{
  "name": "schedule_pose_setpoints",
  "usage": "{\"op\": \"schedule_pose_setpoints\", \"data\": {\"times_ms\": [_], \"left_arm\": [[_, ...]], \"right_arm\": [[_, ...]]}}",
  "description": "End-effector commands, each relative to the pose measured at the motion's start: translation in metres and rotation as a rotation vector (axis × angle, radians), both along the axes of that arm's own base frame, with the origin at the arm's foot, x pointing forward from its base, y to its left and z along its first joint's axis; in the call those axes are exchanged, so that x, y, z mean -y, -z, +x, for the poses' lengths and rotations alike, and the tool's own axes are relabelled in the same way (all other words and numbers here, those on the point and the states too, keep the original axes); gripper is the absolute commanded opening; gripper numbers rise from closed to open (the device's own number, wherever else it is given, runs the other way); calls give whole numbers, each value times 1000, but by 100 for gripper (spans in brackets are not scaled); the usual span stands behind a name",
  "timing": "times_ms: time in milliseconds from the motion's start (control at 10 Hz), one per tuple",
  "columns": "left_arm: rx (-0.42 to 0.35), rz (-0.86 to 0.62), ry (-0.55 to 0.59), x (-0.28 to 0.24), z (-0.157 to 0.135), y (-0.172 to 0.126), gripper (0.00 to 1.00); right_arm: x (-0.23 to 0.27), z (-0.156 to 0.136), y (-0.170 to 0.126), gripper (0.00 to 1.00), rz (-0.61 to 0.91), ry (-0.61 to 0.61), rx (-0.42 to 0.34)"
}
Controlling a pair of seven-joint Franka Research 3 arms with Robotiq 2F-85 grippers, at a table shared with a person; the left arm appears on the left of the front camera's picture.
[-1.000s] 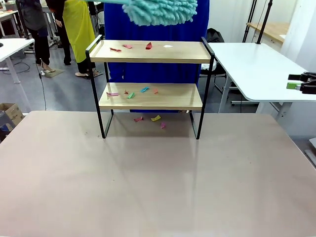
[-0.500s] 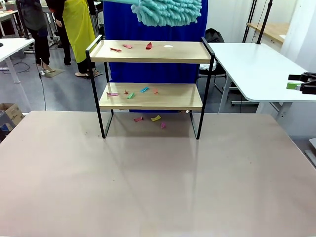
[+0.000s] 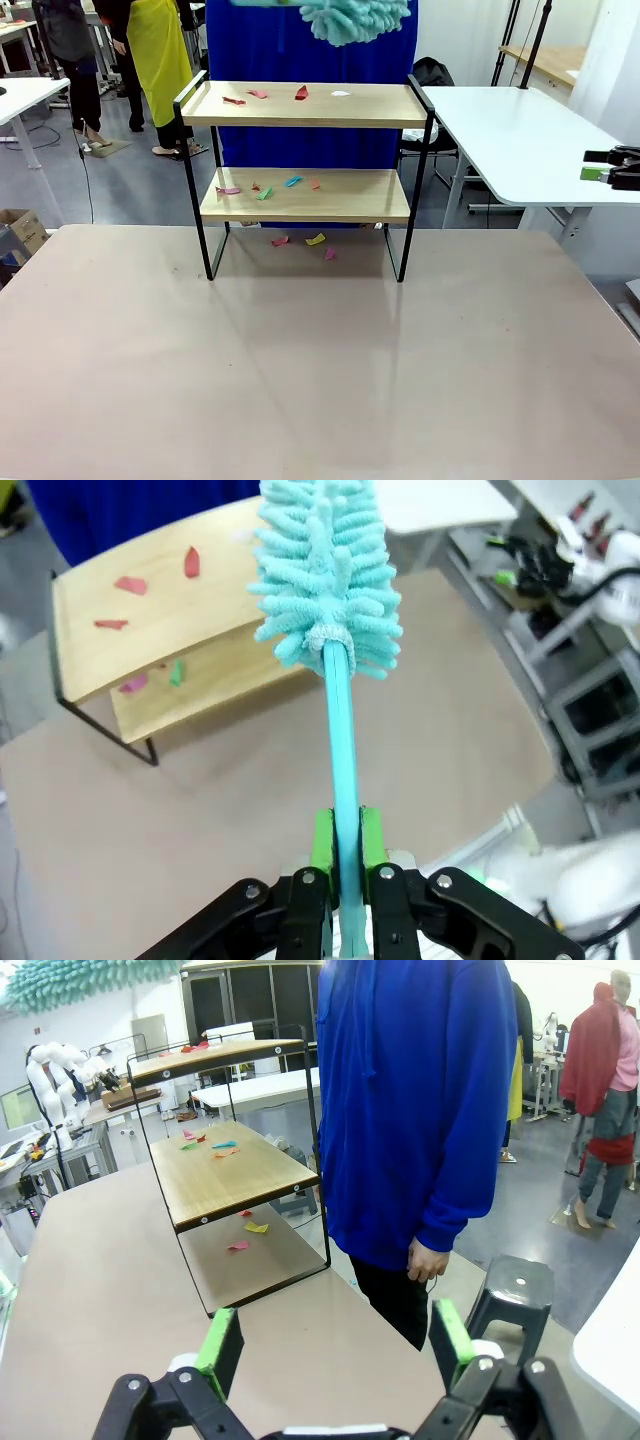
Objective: Clean the shelf.
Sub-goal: Clean the specific section of the Shelf indicated by the human with the Duster.
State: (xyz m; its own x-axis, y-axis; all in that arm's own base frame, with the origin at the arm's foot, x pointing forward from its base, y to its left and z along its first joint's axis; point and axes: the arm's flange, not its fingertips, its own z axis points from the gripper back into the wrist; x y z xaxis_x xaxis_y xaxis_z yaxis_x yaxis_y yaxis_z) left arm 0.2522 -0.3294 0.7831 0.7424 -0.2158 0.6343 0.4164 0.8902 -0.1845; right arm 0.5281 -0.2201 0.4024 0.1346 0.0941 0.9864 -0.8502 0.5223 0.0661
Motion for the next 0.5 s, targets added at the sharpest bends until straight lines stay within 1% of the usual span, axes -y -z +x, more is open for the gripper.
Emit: {"op": "schedule_pose_setpoints", "data": {"times_ms": [0,200,400], "left_arm": [[46,17,-197,43,18,10,13],[9,-14,-265,75,29,25,13],[7,-61,-312,99,43,36,13]], "right_arm": [[-2,0,-2,100,0,-4,4],[-2,0,-2,100,0,-4,4],[-2,0,-2,100,0,-4,4]]}}
